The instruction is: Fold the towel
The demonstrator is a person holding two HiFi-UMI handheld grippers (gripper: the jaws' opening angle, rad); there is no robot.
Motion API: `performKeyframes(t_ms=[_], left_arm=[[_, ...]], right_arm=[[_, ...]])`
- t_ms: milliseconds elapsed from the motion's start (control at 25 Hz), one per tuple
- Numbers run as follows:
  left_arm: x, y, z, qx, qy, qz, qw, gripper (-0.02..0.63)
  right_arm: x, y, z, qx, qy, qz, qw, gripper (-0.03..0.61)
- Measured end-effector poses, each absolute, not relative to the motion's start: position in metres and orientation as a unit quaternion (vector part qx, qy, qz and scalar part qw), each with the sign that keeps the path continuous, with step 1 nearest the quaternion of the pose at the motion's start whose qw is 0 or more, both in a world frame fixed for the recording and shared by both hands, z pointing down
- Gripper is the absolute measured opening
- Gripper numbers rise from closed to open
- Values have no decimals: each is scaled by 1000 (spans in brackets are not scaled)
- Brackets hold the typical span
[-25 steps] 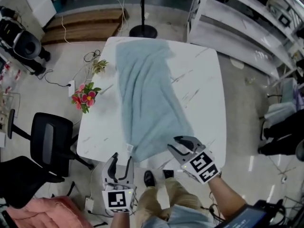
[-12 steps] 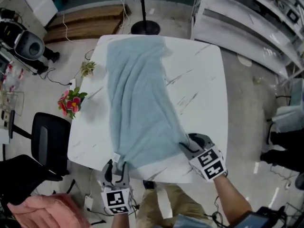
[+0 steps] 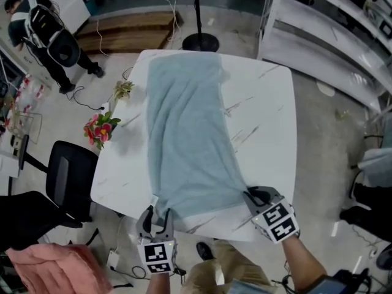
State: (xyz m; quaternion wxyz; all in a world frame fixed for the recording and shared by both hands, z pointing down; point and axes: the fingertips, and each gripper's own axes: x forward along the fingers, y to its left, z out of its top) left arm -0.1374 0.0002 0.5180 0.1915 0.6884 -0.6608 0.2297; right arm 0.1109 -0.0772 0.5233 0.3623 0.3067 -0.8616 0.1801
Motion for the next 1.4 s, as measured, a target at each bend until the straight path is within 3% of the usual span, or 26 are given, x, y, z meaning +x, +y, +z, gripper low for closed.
performKeyframes(t_ms=[1080, 1240, 1400], left_arm=[[-51, 102, 511, 738, -620, 186, 192, 227], [-47, 112, 512, 746, -616, 175, 183, 263], [-38, 120, 517, 757, -601, 133, 217, 293]], right_arm=[[205, 29, 525, 358, -842, 192, 354, 46], [207, 30, 523, 359, -845, 192, 347, 46], [207, 30, 524, 358, -849, 184, 342, 46]])
